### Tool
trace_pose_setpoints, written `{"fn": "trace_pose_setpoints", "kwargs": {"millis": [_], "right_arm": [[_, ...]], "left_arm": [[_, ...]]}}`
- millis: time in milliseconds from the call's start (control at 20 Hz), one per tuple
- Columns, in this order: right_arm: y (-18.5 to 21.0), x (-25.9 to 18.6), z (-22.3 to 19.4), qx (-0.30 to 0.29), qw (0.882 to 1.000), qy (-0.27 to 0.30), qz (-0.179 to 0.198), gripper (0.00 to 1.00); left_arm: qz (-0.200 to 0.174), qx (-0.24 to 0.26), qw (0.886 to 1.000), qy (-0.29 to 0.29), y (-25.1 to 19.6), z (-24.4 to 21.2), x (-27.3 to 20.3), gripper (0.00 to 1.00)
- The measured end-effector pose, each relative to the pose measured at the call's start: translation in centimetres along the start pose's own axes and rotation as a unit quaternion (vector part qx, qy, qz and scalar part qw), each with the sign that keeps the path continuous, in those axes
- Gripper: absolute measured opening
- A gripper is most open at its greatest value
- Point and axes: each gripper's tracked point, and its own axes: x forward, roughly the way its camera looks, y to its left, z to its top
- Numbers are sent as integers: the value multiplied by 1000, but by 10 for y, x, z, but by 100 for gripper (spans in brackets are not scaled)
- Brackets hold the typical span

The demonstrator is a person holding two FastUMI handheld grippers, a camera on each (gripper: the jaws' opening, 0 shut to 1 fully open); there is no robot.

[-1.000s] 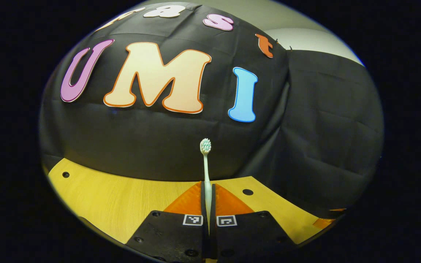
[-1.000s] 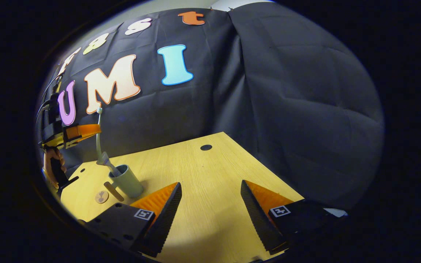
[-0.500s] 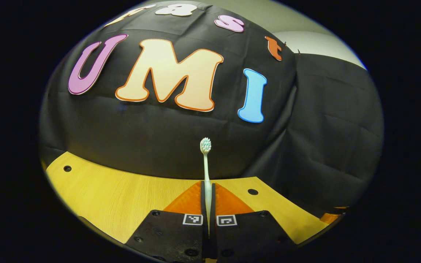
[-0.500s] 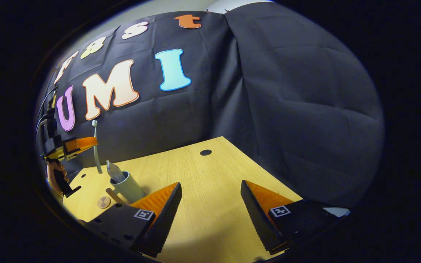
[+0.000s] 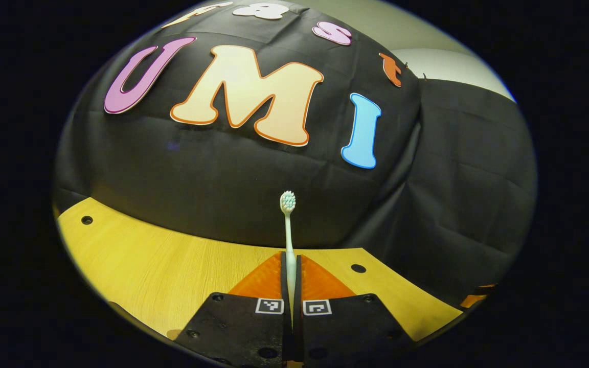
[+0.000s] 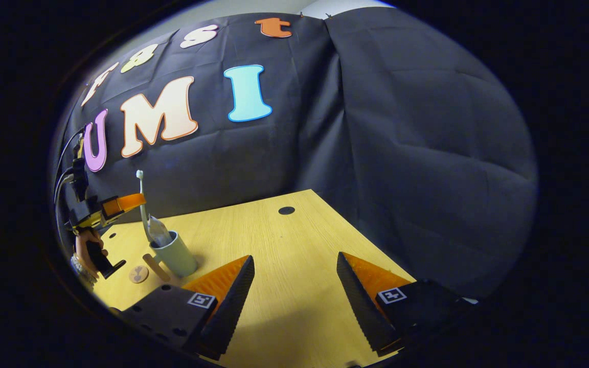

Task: Put the toothbrush and toothpaste on the desktop into the cup, then pick up the cup and place it on the coaster on the desktop.

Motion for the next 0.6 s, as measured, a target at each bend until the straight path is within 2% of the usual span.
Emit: {"fn": "trace_pose_setpoints", "kwargs": {"millis": [100,600], "right_arm": [[-1,-1,-1,-1,1000,0,0,99],[8,-3,-11,-11,1000,12,13,99]], "left_arm": [[1,1,1000,4,1,-10,1,0],[3,5,1000,26,-1,-43,-5,2]]}}
